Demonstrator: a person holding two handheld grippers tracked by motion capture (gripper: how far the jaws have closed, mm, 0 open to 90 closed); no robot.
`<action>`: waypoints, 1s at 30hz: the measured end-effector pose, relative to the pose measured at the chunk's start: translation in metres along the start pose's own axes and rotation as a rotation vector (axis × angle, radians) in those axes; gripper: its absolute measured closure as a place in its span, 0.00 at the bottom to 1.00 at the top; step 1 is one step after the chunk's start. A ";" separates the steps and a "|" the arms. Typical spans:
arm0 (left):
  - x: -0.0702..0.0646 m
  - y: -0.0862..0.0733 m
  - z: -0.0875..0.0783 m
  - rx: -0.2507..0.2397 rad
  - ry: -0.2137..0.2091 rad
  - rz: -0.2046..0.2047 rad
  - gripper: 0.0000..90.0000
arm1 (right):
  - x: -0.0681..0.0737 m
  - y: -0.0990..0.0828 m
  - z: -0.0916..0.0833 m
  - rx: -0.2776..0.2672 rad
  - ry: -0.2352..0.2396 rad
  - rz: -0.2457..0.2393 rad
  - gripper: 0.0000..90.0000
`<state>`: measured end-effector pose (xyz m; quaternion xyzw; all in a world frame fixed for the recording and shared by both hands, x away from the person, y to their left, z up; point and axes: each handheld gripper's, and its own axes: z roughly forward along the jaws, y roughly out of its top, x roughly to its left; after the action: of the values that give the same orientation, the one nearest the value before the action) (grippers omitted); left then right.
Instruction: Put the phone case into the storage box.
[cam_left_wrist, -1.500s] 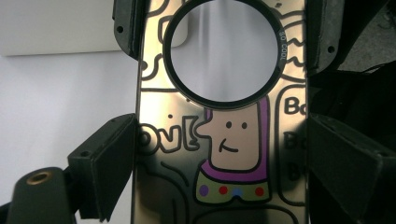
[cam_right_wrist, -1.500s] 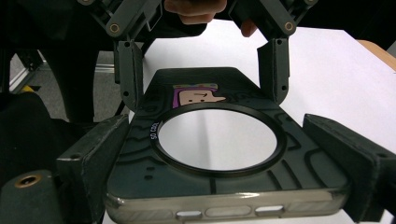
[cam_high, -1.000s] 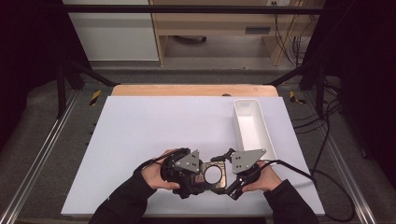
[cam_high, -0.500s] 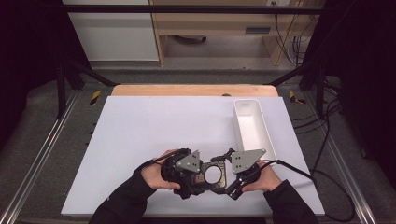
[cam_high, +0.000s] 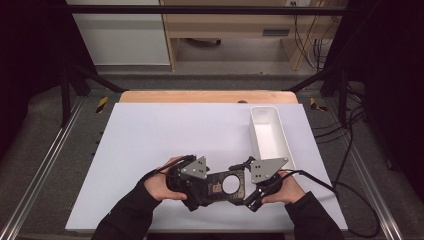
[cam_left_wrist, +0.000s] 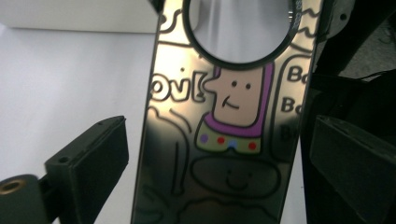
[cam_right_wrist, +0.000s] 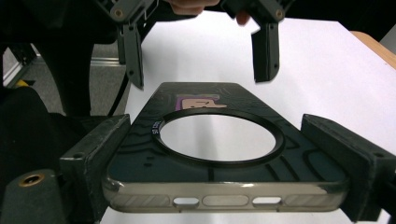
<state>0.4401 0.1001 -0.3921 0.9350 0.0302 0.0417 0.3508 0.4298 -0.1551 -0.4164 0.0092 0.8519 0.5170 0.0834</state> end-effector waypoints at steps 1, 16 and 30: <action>0.000 -0.001 -0.001 -0.003 0.001 -0.006 0.03 | 0.000 0.000 -0.001 0.002 0.001 0.000 0.13; 0.004 -0.016 -0.005 0.025 -0.008 -0.045 0.01 | -0.004 0.009 -0.015 0.042 0.005 0.014 0.13; 0.008 -0.015 0.003 0.125 -0.032 -0.054 0.01 | -0.010 0.028 -0.018 0.131 0.036 0.017 0.13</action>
<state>0.4477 0.1104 -0.4042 0.9545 0.0522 0.0153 0.2933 0.4350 -0.1595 -0.3824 0.0125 0.8851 0.4610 0.0630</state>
